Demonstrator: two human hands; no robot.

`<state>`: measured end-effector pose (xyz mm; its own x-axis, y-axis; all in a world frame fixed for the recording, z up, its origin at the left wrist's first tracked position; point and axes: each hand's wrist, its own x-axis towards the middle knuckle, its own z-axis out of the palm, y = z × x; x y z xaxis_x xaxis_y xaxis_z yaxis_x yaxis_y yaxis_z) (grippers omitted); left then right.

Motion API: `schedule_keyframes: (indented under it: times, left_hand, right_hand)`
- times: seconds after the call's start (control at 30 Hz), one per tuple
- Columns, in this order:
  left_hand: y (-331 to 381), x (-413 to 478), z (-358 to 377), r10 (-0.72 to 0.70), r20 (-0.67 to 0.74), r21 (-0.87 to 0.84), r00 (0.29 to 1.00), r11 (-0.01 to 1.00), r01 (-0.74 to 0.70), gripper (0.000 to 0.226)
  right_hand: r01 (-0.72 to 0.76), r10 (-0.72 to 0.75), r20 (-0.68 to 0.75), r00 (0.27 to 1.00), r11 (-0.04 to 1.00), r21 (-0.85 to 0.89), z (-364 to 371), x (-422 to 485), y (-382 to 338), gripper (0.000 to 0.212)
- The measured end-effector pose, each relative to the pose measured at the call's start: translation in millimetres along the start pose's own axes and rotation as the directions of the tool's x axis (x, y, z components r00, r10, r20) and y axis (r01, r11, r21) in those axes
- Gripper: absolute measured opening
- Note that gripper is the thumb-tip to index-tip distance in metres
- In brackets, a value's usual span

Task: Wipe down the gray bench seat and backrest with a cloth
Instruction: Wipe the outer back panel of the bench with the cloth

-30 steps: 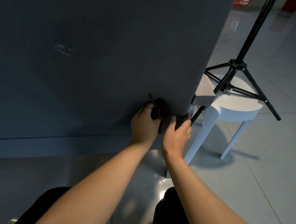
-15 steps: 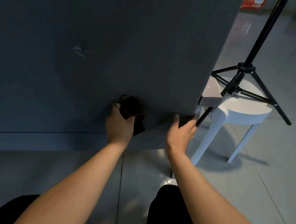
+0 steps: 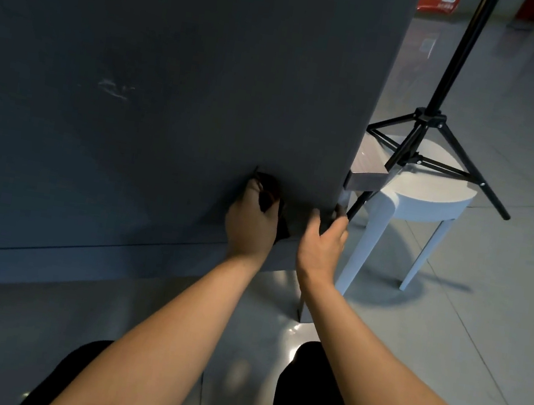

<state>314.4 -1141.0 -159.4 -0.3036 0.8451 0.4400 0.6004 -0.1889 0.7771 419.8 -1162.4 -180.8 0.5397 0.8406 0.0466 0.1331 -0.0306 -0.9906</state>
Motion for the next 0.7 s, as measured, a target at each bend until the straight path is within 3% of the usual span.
schedule_keyframes:
  times: [0.07, 0.2, 0.33, 0.47, 0.6, 0.7]
  left_hand:
    - [5, 0, 1, 0.022, 0.030, 0.010, 0.999, 1.000, -0.023, 0.022]
    - [27, -17, 11, 0.069, 0.291, -0.037, 0.954, 0.997, -0.061, 0.016]
    - [38, -26, 6, 0.007, 0.369, -0.106, 0.929, 0.994, 0.035, 0.012]
    - [42, -22, -15, 0.182, 0.480, -0.155, 0.858, 0.980, -0.121, 0.012]
    - [55, -7, -39, 0.197, 0.431, 0.078, 0.881, 0.964, -0.254, 0.049]
    - [58, 14, -66, 0.387, 0.279, 0.250, 0.879, 0.854, -0.456, 0.071]
  right_hand:
    - [-0.016, 0.016, 0.025, 1.000, 1.000, 0.003, -2, 1, -2, 0.044]
    - [-0.040, 0.039, 0.051, 0.998, 0.999, 0.027, -8, -2, -11, 0.038]
    - [-0.025, 0.018, 0.123, 0.992, 0.998, 0.057, -30, -5, -12, 0.039]
    - [0.051, -0.081, 0.154, 0.985, 0.981, 0.186, -29, -19, -36, 0.031]
    - [0.233, -0.264, 0.128, 0.956, 0.948, 0.216, -26, -19, -76, 0.026]
    - [0.430, -0.433, -0.008, 0.901, 0.892, 0.142, -31, -8, -120, 0.028]
